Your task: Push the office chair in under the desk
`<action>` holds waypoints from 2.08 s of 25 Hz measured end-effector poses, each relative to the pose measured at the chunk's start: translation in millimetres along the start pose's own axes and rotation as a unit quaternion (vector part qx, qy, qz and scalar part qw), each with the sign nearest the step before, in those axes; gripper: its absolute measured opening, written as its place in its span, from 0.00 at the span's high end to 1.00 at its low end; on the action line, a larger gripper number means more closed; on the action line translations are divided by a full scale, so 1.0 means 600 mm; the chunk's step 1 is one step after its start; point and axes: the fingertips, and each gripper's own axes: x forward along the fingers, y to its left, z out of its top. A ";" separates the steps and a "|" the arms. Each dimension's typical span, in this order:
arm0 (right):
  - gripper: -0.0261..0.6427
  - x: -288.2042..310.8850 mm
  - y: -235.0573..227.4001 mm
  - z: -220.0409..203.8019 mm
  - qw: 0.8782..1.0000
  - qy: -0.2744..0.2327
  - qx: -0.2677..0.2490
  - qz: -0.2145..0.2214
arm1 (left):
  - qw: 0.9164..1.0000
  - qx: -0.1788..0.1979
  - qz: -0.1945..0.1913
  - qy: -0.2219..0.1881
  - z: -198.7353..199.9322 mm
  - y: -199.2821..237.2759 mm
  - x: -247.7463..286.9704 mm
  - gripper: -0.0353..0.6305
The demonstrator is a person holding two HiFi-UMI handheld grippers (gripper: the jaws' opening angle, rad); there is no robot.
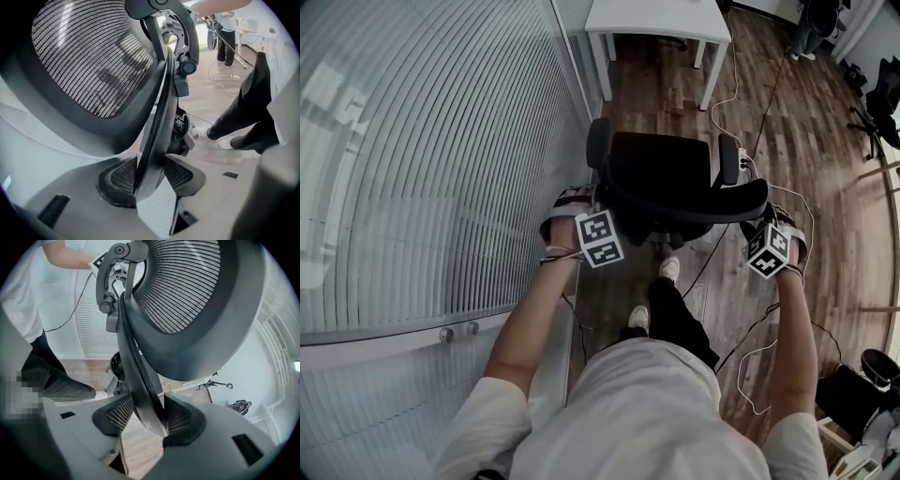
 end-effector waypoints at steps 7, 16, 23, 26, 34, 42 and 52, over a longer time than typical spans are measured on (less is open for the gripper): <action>0.63 0.036 -0.057 0.001 1.000 -0.003 -0.002 -0.005 | 1.000 0.001 -0.002 0.011 0.018 0.053 0.042 0.65; 0.63 0.077 -0.119 0.007 1.000 -0.010 -0.004 -0.011 | 1.000 -0.004 -0.008 0.018 0.028 0.111 0.085 0.65; 0.63 0.107 -0.178 0.017 1.000 -0.021 -0.010 -0.012 | 1.000 -0.010 -0.007 0.029 0.039 0.168 0.123 0.65; 0.63 0.119 -0.200 0.021 1.000 -0.024 -0.009 -0.016 | 0.999 -0.013 -0.006 0.040 0.042 0.190 0.137 0.65; 0.63 0.158 -0.253 0.024 0.999 -0.026 -0.015 -0.012 | 0.998 -0.024 -0.010 0.050 0.050 0.238 0.177 0.65; 0.63 0.195 -0.303 0.035 0.999 -0.038 -0.024 -0.009 | 0.997 -0.032 -0.010 0.064 0.053 0.279 0.214 0.65; 0.63 0.240 -0.342 0.047 0.998 -0.049 -0.024 -0.011 | 0.997 -0.043 -0.007 0.068 0.047 0.322 0.262 0.65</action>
